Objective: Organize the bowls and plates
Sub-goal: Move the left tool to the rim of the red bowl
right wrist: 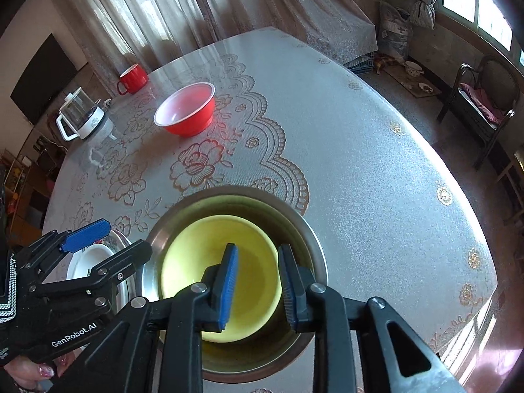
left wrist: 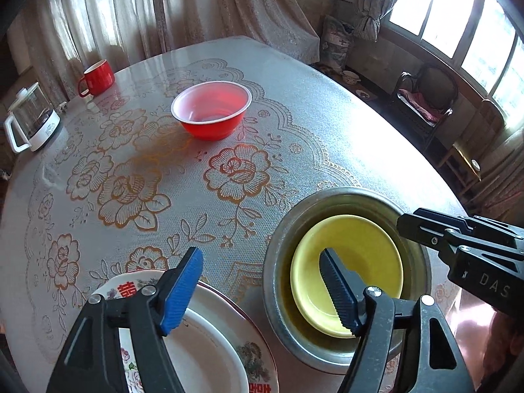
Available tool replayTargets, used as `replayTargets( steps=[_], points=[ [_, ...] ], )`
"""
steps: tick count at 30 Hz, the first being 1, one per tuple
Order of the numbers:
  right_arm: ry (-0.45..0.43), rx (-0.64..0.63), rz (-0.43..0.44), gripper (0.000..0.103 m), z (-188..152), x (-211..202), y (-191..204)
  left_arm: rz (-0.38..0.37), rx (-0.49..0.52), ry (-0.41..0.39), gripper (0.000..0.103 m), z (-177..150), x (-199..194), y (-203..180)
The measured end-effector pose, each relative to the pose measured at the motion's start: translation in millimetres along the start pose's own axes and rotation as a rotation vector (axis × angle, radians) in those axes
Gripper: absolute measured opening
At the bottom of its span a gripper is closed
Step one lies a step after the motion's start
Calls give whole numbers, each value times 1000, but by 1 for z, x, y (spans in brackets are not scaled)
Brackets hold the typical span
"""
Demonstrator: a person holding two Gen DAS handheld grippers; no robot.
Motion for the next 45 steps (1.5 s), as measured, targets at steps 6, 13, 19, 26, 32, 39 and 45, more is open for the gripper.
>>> replayTargets(
  steps=[6,13,19,26,32,39,45],
  points=[
    [-1,-15,27,26,24,5,9,38,-67,-3,80,18,1,24],
    [-2,-72,36,37,62,20,25,113,-119,-2,86,41,8,54],
    [45,-61,85,37,102,54,36,140,-182,21,91,54,19,80],
    [109,-18,147,37,150,105,53,138,-288,56,91,70,37,114],
    [142,12,175,37,182,147,62,137,-351,72,91,90,48,135],
    [188,33,174,37,191,182,60,67,-392,21,91,121,60,139],
    [190,22,211,17,189,192,59,69,-403,35,91,140,81,138]
  ],
)
Point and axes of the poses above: each gripper's, at about its wrist camera, not at the fingertips, and x roughly the way its jaws point, y to its left, z to its top, the point moved 2 cm from there along x, roughly the way its jaws point, and after that the axes turned 3 degrees about -z, right-handed, at the moved point
